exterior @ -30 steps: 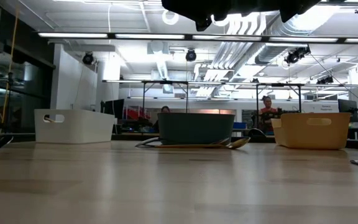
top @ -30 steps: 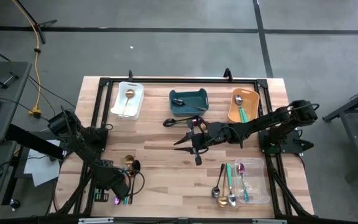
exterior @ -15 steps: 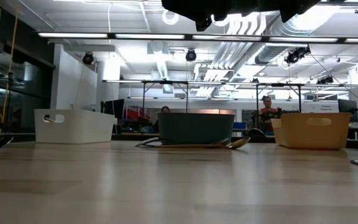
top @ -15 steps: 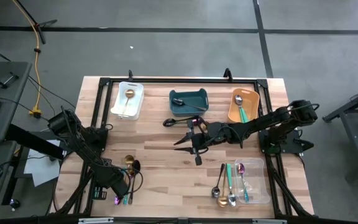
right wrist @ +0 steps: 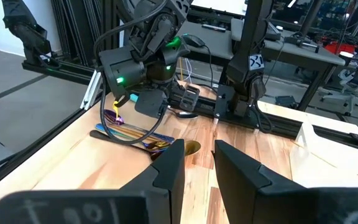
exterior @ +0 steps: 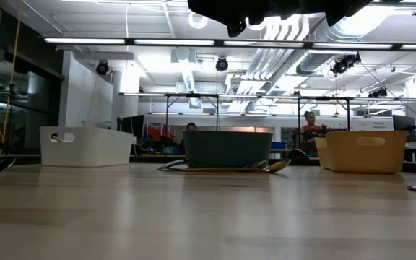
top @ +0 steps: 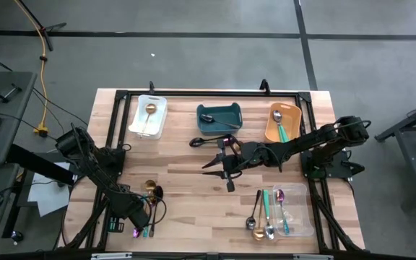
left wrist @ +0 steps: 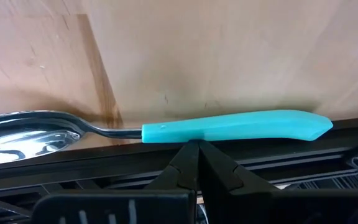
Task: Sort silverware by color (type)
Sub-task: Put the light green spoon into the orange bin
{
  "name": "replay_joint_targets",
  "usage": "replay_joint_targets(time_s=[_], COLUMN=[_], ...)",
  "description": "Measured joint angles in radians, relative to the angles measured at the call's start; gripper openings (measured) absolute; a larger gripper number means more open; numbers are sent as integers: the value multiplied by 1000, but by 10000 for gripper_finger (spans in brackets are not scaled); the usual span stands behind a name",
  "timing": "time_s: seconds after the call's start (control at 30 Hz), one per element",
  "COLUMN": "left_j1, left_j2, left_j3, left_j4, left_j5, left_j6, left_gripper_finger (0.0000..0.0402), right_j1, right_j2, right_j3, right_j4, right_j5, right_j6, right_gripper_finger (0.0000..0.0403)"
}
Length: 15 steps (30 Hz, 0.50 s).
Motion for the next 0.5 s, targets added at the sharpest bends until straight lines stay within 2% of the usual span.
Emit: replay_joint_targets(time_s=[0.5], left_j1=[69], left_j2=[0], left_j3=[0], left_j4=[5], left_j5=[-3], left_j6=[53], left_gripper_finger=[0], right_j1=[0], right_j2=[0], right_j3=[0], right_j4=[0], right_j5=[0], right_j6=[0], right_gripper_finger=[83])
